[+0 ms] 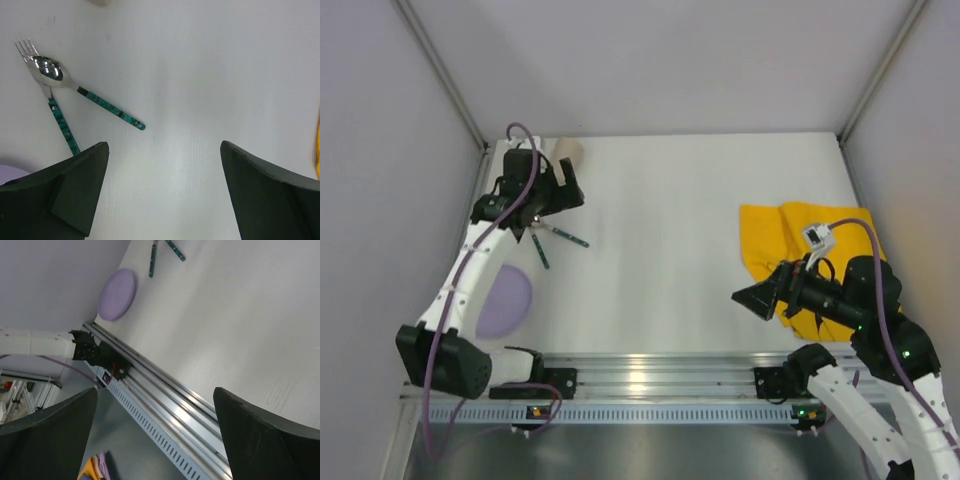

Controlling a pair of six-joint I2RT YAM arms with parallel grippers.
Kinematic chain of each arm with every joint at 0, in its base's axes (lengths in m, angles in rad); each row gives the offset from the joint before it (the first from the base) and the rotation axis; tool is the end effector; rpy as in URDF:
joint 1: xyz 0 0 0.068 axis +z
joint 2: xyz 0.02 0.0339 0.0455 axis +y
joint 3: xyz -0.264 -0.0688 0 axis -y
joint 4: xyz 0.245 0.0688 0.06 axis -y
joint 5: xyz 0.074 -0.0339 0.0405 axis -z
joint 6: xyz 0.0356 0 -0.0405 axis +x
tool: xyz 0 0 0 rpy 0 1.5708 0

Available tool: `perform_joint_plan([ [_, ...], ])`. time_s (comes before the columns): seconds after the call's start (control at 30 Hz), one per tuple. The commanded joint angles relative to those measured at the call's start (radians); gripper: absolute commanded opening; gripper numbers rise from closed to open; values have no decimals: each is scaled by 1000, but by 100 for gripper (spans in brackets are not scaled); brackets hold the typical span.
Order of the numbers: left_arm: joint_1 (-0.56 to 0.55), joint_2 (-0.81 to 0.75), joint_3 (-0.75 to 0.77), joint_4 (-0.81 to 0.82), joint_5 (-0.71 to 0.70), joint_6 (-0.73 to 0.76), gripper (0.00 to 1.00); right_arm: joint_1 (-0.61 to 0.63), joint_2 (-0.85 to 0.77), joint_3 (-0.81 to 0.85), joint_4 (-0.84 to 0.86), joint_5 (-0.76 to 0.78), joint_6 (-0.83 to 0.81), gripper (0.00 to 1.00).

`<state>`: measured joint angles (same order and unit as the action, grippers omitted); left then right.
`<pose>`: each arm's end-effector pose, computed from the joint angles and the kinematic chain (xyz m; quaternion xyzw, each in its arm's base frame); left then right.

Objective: Set the dinner table for one person

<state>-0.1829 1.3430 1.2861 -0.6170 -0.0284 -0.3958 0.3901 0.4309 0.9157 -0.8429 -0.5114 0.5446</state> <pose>0.2893 -0.0525 0.3483 -0.1019 0.8953 -0.1114 0.4192 0.0556 0.0417 0.3542 -0.0824 0.8038 0.4339 0.3986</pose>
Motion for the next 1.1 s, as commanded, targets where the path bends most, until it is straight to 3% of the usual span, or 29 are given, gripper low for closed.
perform_joint_plan([
  [0.0, -21, -143, 48, -115, -110, -37, 99, 6, -67, 37, -31, 88, 21, 100],
  [0.2, -30, -217, -30, -93, 16, -96, 99, 4, -54, 66, -136, 94, 5, 100],
  [0.4, -294, -144, -83, -98, -97, -185, 99, 6, -66, 80, -215, 157, -11, 100],
  [0.53, -504, -39, -122, 0, -131, -293, 98, 6, -83, 130, -280, 217, -29, 100],
  [0.7, -656, 175, -116, 218, -64, -368, 95, 6, -69, 238, -386, 290, -46, 100],
  [0.9, -816, 545, 143, 280, -1, -400, 93, 6, -43, 325, -504, 382, -77, 100],
  [1.07, -849, 790, 369, 347, 77, -433, 93, 6, -31, 379, -588, 425, -95, 100],
])
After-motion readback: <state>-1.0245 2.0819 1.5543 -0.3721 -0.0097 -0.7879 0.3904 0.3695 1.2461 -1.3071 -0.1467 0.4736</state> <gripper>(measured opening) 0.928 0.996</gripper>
